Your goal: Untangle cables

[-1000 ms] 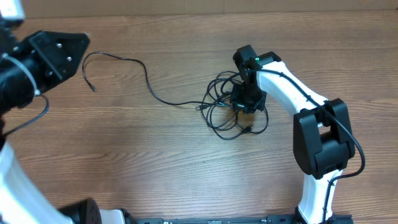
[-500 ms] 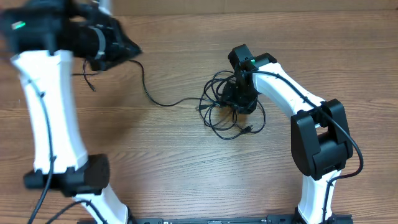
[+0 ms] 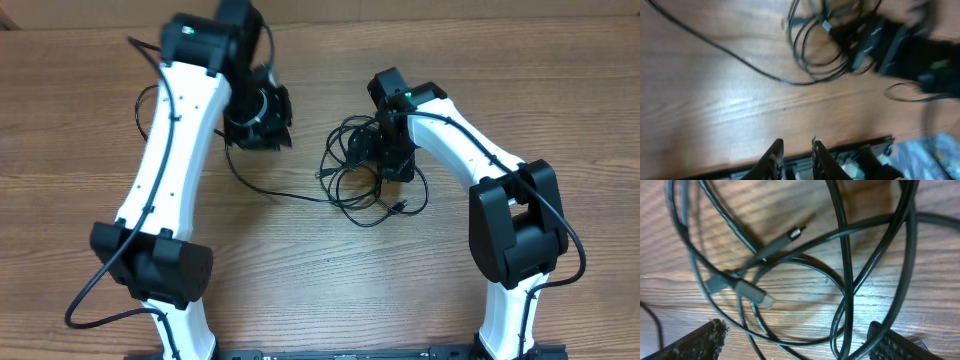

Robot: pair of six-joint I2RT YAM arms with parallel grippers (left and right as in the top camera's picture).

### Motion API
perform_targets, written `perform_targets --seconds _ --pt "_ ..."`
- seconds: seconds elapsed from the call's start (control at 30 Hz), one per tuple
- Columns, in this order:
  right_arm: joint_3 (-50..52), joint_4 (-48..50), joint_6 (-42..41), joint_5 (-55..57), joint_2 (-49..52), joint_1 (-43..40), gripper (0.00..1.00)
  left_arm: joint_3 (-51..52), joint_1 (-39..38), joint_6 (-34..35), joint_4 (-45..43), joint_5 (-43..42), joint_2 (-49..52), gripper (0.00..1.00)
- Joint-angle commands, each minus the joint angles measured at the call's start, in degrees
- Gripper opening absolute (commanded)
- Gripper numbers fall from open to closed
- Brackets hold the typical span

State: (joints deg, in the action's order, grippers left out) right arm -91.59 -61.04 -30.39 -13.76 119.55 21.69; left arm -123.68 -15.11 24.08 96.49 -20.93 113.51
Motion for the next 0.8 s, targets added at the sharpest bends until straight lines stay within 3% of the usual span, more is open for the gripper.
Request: perform_targets --seconds 0.0,0.1,0.2,0.4,0.6,0.77 --pt "-3.39 -0.33 0.20 -0.48 -0.44 -0.94 0.88 6.82 -1.92 4.17 -0.81 0.98 -0.24 0.21" --pt "-3.93 -0.63 0.20 -0.48 -1.11 -1.60 0.88 12.09 -2.29 4.90 -2.38 -0.66 -0.24 0.25" --pt "-4.02 -0.81 0.17 -0.48 -1.92 -2.64 0.88 16.94 -2.29 4.04 -3.93 -5.07 -0.24 0.37" --pt "-4.02 -1.64 0.22 -0.50 -2.10 -4.44 0.88 24.94 -3.02 3.80 -7.43 -7.82 -0.24 0.47" --pt "-4.02 -2.38 0.24 -0.50 -2.10 -4.83 0.88 32.94 -4.79 5.40 -14.86 -14.38 -0.24 0.47" --pt "-4.02 -2.80 0.44 -0.50 -2.10 -4.83 0.88 40.68 -5.92 15.50 -24.98 -14.91 -0.24 0.43"
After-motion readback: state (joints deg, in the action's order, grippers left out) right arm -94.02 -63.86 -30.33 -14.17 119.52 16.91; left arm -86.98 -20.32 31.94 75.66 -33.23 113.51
